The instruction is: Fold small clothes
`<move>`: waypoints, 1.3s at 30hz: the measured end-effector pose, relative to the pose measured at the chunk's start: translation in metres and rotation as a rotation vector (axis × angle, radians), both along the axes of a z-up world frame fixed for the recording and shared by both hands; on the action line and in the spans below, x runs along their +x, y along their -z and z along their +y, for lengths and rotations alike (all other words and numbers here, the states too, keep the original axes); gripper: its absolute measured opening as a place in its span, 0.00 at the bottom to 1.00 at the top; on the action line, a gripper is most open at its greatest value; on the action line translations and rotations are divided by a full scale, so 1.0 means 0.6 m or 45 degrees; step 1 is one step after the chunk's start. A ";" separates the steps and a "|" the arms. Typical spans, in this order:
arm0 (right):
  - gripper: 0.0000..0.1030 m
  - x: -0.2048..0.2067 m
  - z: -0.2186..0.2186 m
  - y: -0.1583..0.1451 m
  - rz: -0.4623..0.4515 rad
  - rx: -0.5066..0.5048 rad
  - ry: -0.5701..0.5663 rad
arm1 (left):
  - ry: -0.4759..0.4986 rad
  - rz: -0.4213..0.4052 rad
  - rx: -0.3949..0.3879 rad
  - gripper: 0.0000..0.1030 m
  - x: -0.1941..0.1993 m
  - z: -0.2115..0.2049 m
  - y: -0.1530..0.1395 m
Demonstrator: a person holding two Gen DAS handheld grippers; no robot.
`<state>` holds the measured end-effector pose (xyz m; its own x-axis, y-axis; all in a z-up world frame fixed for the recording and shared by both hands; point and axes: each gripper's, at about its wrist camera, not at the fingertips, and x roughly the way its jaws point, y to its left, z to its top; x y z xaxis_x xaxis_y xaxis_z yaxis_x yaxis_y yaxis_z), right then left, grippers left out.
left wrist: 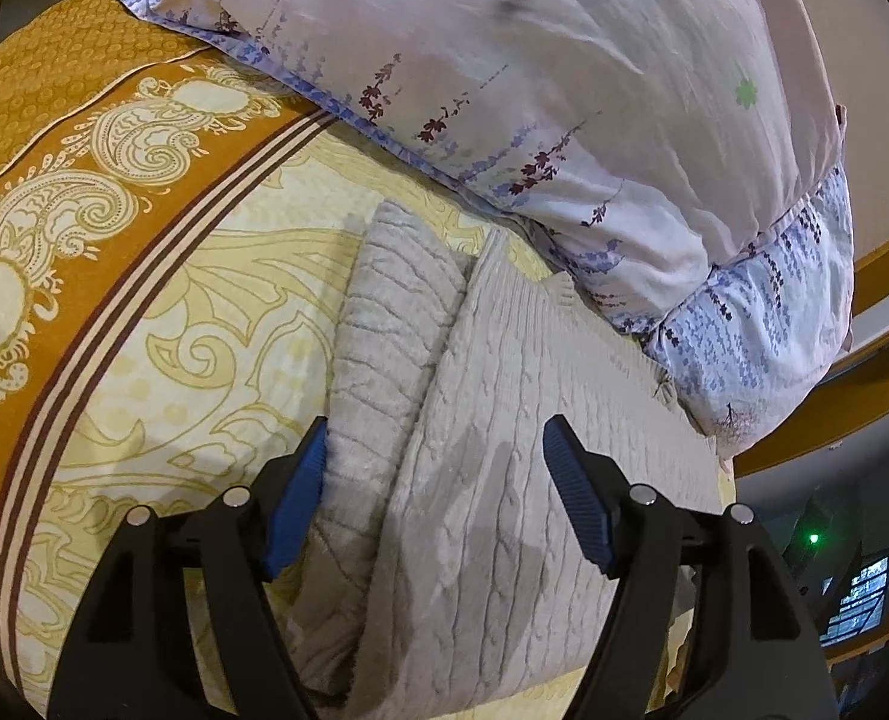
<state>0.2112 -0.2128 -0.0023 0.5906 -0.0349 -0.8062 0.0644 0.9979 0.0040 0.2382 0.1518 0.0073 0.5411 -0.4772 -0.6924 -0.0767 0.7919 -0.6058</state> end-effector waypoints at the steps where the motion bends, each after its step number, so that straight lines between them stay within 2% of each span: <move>1: 0.99 -0.001 0.000 0.000 0.000 0.000 0.000 | -0.005 0.001 -0.002 0.68 0.002 0.000 0.000; 7: 0.99 0.000 0.000 0.001 0.003 0.006 -0.004 | -0.032 0.020 -0.063 0.59 0.011 0.008 0.005; 9: 0.99 0.001 0.001 0.002 0.003 0.007 -0.007 | -0.033 0.021 -0.104 0.48 0.009 0.012 0.006; 10: 0.99 0.001 0.001 0.003 0.004 0.007 -0.007 | -0.016 0.039 -0.167 0.40 0.010 0.012 0.011; 11: 0.99 0.001 0.001 0.003 0.003 0.007 -0.006 | -0.010 0.055 -0.205 0.39 0.010 0.010 0.015; 15: 0.99 0.000 0.001 0.004 0.004 0.010 0.000 | -0.031 0.061 -0.158 0.37 0.011 0.000 0.012; 18: 0.99 0.001 0.000 0.003 0.010 0.014 -0.005 | -0.056 0.076 -0.157 0.20 0.012 -0.001 0.010; 24: 0.99 0.000 -0.004 0.002 0.025 0.038 -0.022 | -0.072 0.050 -0.183 0.16 0.012 -0.010 -0.014; 39: 0.99 -0.028 -0.030 -0.010 0.012 0.117 -0.055 | 0.043 -0.104 -0.258 0.13 0.018 -0.104 -0.106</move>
